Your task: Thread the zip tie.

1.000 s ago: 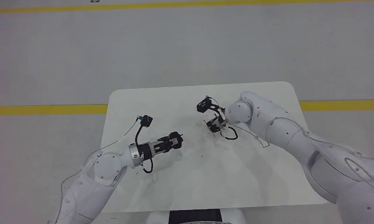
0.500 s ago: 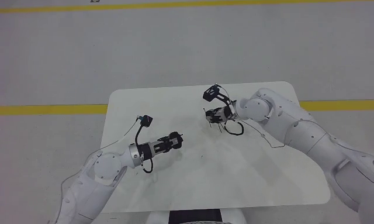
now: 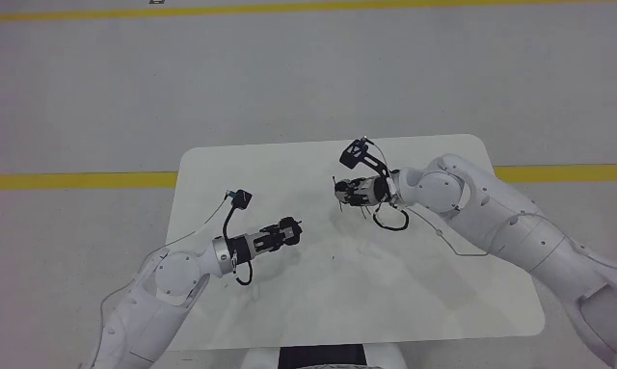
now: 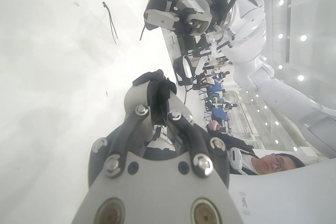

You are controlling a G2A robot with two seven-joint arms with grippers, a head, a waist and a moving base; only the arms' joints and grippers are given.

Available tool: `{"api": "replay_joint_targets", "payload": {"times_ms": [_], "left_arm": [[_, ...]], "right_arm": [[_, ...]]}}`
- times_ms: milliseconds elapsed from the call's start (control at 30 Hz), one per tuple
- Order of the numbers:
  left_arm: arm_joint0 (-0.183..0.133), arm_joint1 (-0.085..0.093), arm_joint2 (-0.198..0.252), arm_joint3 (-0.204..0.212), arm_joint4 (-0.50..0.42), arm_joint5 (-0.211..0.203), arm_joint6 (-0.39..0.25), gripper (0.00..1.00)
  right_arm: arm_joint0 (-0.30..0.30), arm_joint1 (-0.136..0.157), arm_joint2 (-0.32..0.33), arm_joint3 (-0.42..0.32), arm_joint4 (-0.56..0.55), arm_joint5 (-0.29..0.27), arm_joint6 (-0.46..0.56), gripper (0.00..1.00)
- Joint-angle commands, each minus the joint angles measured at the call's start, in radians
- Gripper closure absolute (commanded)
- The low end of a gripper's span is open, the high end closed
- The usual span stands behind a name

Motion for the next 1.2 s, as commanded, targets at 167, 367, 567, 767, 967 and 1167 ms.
{"api": "replay_joint_targets", "payload": {"times_ms": [167, 367, 567, 767, 967, 1167], "left_arm": [[0.008, -0.003, 0.012, 0.009, -0.025, 0.012, 0.033, 1.00], [0.017, -0.012, 0.039, 0.042, -0.147, -0.015, 0.089, 1.00], [0.029, -0.021, 0.038, 0.014, -0.169, -0.015, 0.188, 1.00], [0.034, -0.028, 0.028, 0.003, -0.151, -0.015, 0.237, 1.00], [0.033, -0.028, 0.025, 0.004, -0.148, -0.015, 0.235, 1.00], [0.033, -0.030, 0.029, -0.004, -0.165, -0.015, 0.253, 1.00]], "right_arm": [[-0.039, 0.002, 0.050, -0.071, -0.031, 0.000, -0.201, 1.00], [-0.128, 0.019, 0.089, -0.168, -0.168, 0.000, -0.463, 1.00], [-0.178, 0.021, 0.077, -0.203, -0.229, 0.000, -0.596, 1.00], [-0.200, 0.014, 0.050, -0.198, -0.293, 0.000, -0.721, 1.00], [-0.199, 0.013, 0.048, -0.197, -0.294, 0.000, -0.721, 1.00], [-0.218, 0.011, 0.060, -0.203, -0.297, 0.010, -0.767, 1.00]]}}
